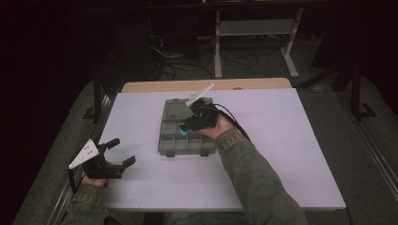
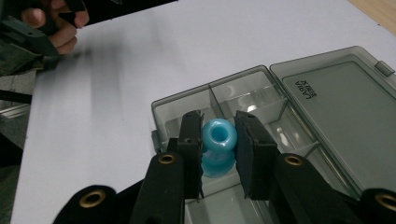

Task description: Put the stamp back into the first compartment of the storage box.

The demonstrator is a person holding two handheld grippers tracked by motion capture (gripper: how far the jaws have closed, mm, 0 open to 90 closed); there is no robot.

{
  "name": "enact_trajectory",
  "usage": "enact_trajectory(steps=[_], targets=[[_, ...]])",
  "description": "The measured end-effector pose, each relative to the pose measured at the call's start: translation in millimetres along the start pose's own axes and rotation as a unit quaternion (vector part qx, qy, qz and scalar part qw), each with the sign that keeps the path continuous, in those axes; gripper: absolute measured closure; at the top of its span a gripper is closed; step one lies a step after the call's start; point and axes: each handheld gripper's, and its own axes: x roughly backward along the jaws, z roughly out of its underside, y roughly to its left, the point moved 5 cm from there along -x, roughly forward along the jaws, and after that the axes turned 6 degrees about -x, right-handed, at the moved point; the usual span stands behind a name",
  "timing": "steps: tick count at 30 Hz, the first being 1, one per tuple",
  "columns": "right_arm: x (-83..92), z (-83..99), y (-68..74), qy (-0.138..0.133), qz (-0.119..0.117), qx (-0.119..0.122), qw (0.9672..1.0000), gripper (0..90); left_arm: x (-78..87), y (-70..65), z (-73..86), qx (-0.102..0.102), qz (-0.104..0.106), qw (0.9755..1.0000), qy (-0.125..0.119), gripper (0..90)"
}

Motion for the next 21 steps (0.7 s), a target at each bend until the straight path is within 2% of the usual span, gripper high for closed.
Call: enact_trajectory(steps=[8, 16, 17, 18, 19, 21], targets=[[-9.0, -6.4, -2.4, -0.002, -0.006, 0.005, 1.0000, 71.5, 1.0, 1.0, 0.1, -0.002, -0.002, 1.0000, 0.002, 0.3], [-25.6, -14.6, -2.8, 0.011, -0.009, 0.016, 0.9998, 71.4, -1.1, 0.3, -0.5, 0.004, 0.000, 1.0000, -0.006, 0.3], [-26.5, -15.3, -2.3, 0.011, -0.007, 0.015, 0.9998, 71.4, 0.1, 1.8, 0.5, -0.008, 0.000, 1.0000, 0.004, 0.3], [-28.2, -16.2, -3.8, 0.008, -0.007, 0.021, 0.9997, 71.5, -0.2, 1.4, 0.4, -0.006, 0.001, 1.0000, 0.002, 0.3], [-29.0, -16.8, -2.4, 0.009, -0.007, 0.012, 0.9999, 71.5, -0.1, 1.4, 0.5, -0.007, 0.001, 1.0000, 0.003, 0.4], [-30.6, -17.7, -1.9, 0.008, -0.006, 0.011, 0.9999, 71.5, -0.5, 1.6, 0.5, -0.006, 0.000, 1.0000, 0.000, 0.3]])
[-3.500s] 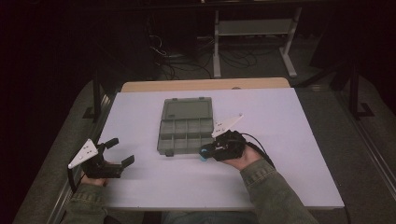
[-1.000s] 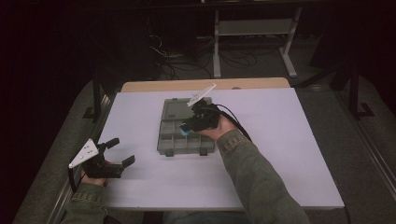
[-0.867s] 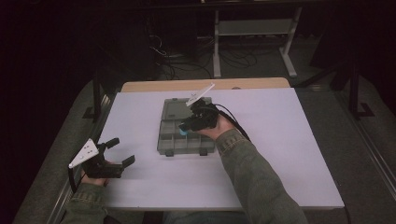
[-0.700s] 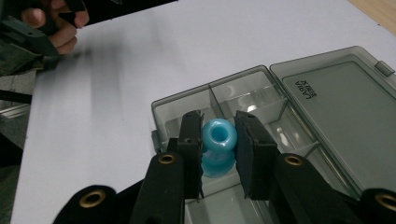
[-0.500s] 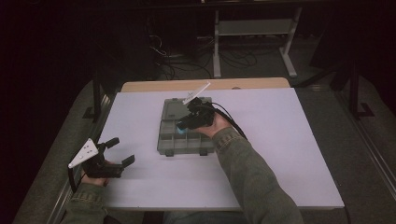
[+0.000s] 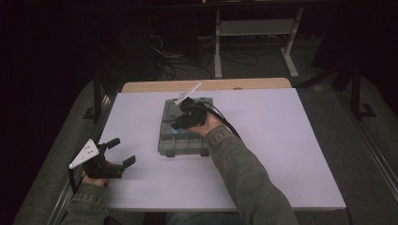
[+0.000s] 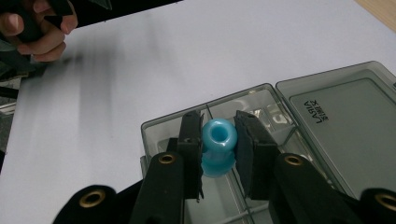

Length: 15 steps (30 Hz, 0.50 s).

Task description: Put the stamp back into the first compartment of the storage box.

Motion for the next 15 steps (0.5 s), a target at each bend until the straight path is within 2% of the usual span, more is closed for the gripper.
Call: enact_trajectory(steps=[2, 4, 11, 15], targets=[[-2.2, -1.0, -2.5, -0.001, 0.000, 0.012, 0.9999, 71.5, 0.1, 0.2, 0.0, -0.001, 0.001, 1.0000, 0.001, 0.3], [-2.3, -2.0, -1.6, 0.001, -0.003, 0.001, 1.0000, 71.5, 0.0, 0.0, 0.0, 0.000, 0.001, 1.0000, 0.002, 0.3], [-4.9, -4.4, -6.2, -0.004, 0.005, 0.008, 0.9999, 71.5, -0.3, 0.2, 0.2, 0.000, 0.001, 1.0000, 0.002, 0.3], [-7.7, -7.6, -7.8, -0.005, 0.001, 0.006, 1.0000, 71.5, -0.1, -0.1, 0.2, -0.001, 0.001, 1.0000, 0.005, 0.3]])
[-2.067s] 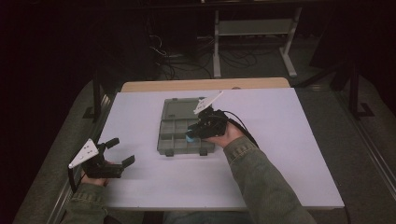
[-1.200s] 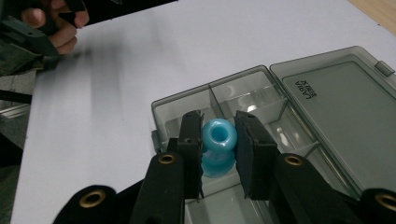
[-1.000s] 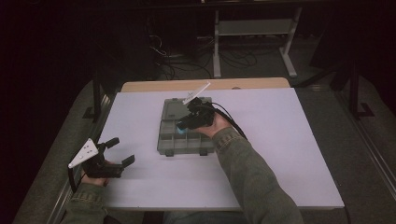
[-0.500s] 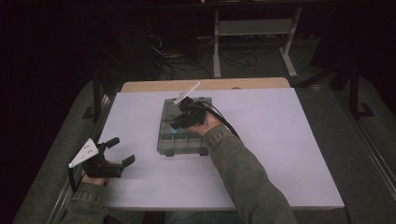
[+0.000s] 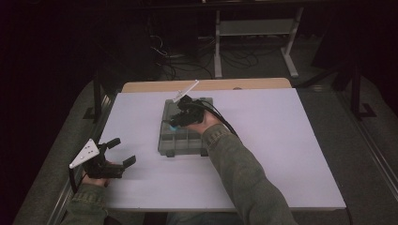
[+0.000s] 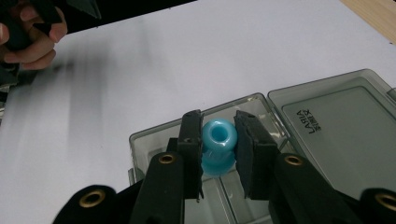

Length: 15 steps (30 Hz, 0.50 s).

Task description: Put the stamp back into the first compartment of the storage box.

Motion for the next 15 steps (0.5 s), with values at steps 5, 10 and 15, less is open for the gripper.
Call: enact_trajectory(steps=[5, 10, 15], targets=[[-7.4, -6.7, 1.9, 0.001, 0.000, 0.001, 1.0000, 71.5, 0.0, -0.3, -0.3, 0.002, 0.000, 1.0000, -0.002, 0.3], [-16.1, -12.0, 4.1, 0.004, -0.001, 0.007, 1.0000, 71.5, -0.5, -0.5, -0.7, 0.005, 0.001, 1.0000, -0.006, 0.3], [-26.7, -17.0, 1.8, 0.010, 0.000, 0.017, 0.9998, 71.4, -0.4, -0.2, -1.1, 0.005, 0.000, 1.0000, -0.008, 0.4]])
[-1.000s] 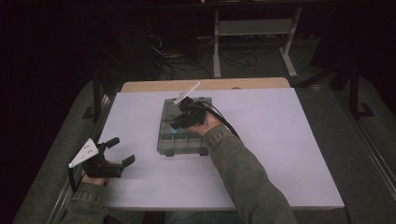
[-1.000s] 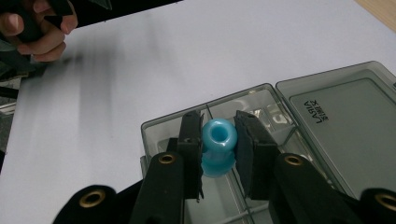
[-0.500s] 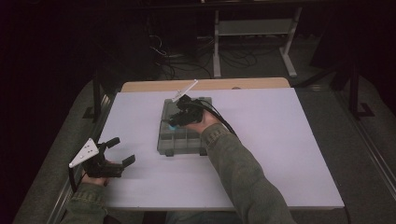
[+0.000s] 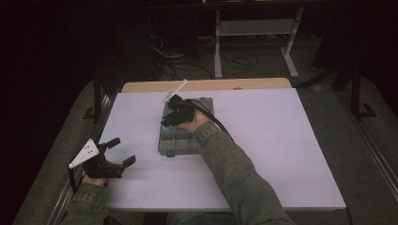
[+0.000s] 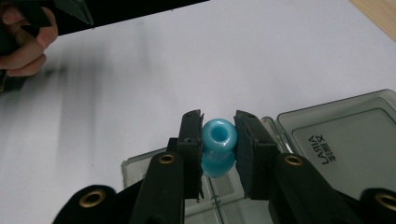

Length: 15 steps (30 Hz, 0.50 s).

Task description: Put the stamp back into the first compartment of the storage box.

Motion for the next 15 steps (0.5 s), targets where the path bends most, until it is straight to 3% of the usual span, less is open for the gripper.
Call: enact_trajectory(steps=[4, 15], targets=[[-5.8, -4.8, -1.2, -0.001, 0.009, 0.005, 0.9999, 71.4, 0.2, -0.3, 0.3, 0.001, 0.001, 1.0000, 0.003, 0.3], [-20.5, -3.4, -10.9, 0.006, 0.022, -0.015, 0.9996, 70.7, -0.7, -0.9, 0.5, 0.001, 0.003, 1.0000, 0.006, 0.3]])
